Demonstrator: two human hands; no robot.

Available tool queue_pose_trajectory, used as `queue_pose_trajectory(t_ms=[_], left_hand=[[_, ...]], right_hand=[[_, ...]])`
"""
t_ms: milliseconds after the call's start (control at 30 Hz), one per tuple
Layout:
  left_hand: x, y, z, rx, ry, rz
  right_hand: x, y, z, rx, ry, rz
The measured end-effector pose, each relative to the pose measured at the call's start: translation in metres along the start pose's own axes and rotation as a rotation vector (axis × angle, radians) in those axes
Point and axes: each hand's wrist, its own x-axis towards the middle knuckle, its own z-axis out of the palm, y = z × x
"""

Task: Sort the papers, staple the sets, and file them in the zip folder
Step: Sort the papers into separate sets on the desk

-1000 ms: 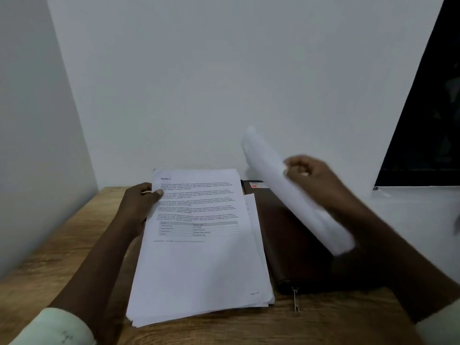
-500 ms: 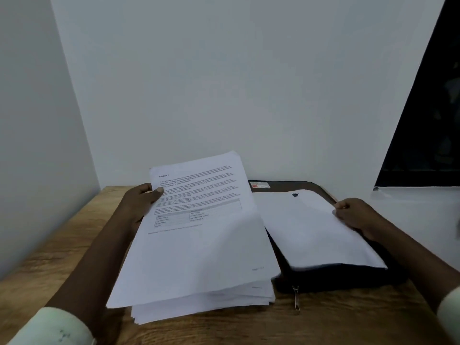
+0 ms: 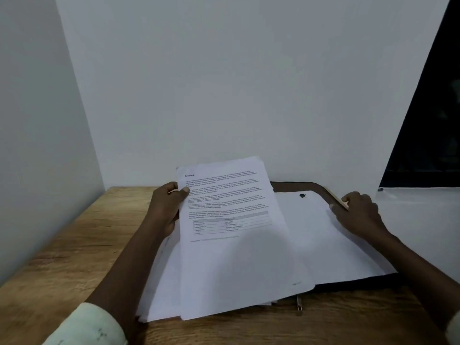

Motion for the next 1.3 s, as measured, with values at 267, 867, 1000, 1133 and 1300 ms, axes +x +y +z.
queue_pose_trajectory(t_ms=[267, 867, 1000, 1133, 1300], left_hand=[[0.005, -0.004, 0.028, -0.257, 0.061, -0.025], [-0.019, -0.017, 0.071, -0.045, -0.316, -0.216], [-0.024, -0.021, 0.072, -0.019, -0.362, -0.236], [-0.025, -0.023, 0.075, 0.007, -0.383, -0.276], [-0.033, -0.024, 0.088, 0.0, -0.418, -0.31]], right_hand=[[-0.074, -0.068, -0.055, 0.944, -0.734, -0.12], [-0.106, -0.082, -0.041, -0.387, 0.326, -0.692], [-0.121, -0.078, 0.01, -0.53, -0.007, -0.624], [-0.129, -0.09, 0.024, -0.515, -0.08, -0.597], [-0.128, -0.097, 0.004, -0.614, -0.072, -0.535]])
